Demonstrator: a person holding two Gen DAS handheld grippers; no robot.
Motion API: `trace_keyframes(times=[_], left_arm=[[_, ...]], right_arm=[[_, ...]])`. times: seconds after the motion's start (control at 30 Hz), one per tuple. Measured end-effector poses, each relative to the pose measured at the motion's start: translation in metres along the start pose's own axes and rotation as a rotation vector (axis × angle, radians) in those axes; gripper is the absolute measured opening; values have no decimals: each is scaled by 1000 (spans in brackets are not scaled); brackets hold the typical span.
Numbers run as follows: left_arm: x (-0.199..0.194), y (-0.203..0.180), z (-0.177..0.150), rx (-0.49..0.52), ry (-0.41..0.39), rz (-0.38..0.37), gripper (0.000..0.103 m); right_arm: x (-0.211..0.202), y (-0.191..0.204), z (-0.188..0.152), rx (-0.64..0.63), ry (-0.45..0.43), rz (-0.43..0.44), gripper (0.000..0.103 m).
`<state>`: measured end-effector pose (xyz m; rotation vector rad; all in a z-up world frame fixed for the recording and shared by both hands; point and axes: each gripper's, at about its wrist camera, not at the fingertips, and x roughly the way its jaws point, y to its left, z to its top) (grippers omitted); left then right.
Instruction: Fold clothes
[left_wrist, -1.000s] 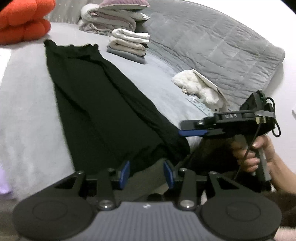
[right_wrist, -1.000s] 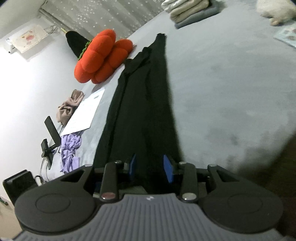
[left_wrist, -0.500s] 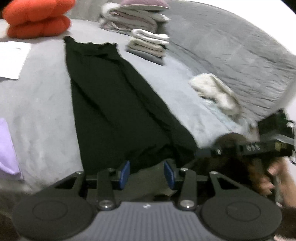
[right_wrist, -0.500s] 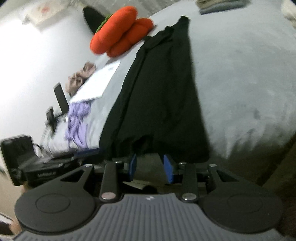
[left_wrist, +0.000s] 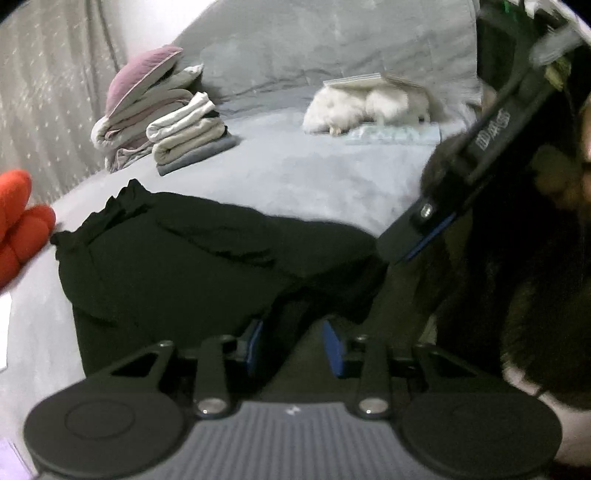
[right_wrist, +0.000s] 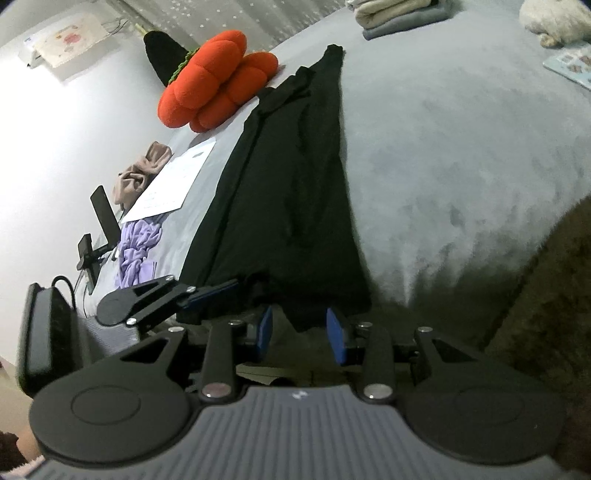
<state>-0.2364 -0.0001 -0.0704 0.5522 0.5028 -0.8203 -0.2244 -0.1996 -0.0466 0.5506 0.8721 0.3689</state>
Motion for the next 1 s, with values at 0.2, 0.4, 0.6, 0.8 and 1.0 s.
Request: trace_keyframes(times=[0.2, 0.4, 0.6, 0.8, 1.0], left_arm=[[-6, 0, 0, 119, 7, 33, 3], [-19, -9, -2, 143, 19, -49, 2], [-14, -24, -20, 220, 120, -58, 5], [-47, 6, -15, 12, 59, -61, 36], [-68, 59, -16, -287, 105, -115, 38]], right_arm=[[-1, -2, 1, 17, -8, 0, 37], [-4, -4, 2, 24, -21, 2, 37], [-3, -2, 3, 18, -16, -3, 37], [-8, -7, 6, 13, -21, -14, 41], [-6, -10, 15, 4, 25, -4, 41]])
